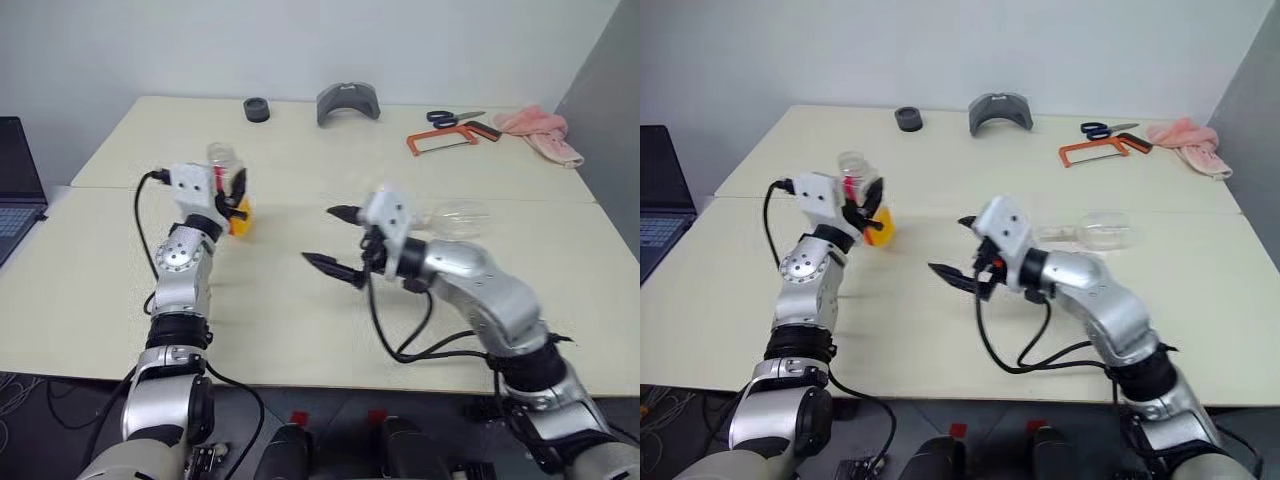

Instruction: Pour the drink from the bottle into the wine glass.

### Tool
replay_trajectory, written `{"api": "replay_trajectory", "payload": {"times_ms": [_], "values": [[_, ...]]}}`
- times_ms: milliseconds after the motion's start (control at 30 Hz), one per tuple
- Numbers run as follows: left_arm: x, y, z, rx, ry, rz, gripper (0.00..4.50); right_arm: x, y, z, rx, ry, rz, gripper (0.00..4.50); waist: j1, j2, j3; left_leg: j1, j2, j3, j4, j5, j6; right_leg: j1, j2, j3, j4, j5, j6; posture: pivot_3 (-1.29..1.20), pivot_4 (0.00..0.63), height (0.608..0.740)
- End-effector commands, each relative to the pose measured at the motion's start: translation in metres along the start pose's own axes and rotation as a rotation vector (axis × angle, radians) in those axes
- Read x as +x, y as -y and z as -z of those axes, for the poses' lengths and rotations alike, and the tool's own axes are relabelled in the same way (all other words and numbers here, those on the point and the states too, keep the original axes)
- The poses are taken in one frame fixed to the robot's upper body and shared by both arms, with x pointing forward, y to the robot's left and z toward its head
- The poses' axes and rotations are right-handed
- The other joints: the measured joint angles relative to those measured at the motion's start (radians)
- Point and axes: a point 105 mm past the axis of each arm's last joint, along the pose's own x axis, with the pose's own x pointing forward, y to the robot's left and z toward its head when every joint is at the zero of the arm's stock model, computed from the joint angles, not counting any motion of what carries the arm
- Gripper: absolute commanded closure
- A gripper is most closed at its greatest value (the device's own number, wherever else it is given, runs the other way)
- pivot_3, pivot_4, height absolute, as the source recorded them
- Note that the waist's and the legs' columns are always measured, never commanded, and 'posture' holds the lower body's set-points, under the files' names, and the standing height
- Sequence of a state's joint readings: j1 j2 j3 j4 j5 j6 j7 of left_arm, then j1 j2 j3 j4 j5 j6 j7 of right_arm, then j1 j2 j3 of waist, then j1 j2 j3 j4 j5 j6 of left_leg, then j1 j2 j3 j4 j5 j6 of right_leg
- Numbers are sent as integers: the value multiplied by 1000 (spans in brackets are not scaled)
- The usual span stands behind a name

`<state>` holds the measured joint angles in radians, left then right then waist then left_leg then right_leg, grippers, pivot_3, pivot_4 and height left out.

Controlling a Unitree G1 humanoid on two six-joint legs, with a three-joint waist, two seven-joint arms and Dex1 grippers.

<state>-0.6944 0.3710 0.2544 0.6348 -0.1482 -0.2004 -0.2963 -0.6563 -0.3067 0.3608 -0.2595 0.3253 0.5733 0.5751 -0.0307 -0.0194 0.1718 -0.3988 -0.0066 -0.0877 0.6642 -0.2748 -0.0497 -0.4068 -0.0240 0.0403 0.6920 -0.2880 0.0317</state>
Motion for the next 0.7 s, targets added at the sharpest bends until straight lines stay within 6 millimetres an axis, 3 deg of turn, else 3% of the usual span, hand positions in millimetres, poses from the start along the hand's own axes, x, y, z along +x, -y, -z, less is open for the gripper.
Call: {"api": "replay_trajectory", "payload": {"times_ms": [33, 233, 367, 533, 700], "values": [[-1, -18, -12, 23, 60, -83, 2922, 13, -3, -14, -57, 42, -23, 0, 0, 0, 0, 0, 0, 0, 0, 0, 0, 0, 0, 0, 0, 0, 0, 0, 150, 740], [-4, -29, -4, -10, 56, -147, 2922, 27, -8, -15, -83, 45, -56, 0, -1, -1, 0, 0, -1, 0, 0, 0, 0, 0, 0, 0, 0, 0, 0, 0, 150, 740], [-11, -31, 12, -31, 15, -159, 1604, 30, -13, -15, -92, 45, -80, 0, -2, -1, -1, 0, -1, 0, 0, 0, 0, 0, 0, 0, 0, 0, 0, 0, 150, 740], [-17, -26, 17, -28, 12, -143, 55, 28, -15, -14, -93, 40, -86, 0, -3, -1, -1, 1, -1, 1, 0, 0, 0, -1, 0, 0, 2, 0, 0, 0, 150, 740], [-26, -25, 23, -25, -1, -154, 21, 24, -15, -12, -88, 30, -91, 0, -3, -1, -1, 0, 0, 1, 0, -1, 1, -1, 0, 0, 2, 0, 0, 0, 150, 740]]}}
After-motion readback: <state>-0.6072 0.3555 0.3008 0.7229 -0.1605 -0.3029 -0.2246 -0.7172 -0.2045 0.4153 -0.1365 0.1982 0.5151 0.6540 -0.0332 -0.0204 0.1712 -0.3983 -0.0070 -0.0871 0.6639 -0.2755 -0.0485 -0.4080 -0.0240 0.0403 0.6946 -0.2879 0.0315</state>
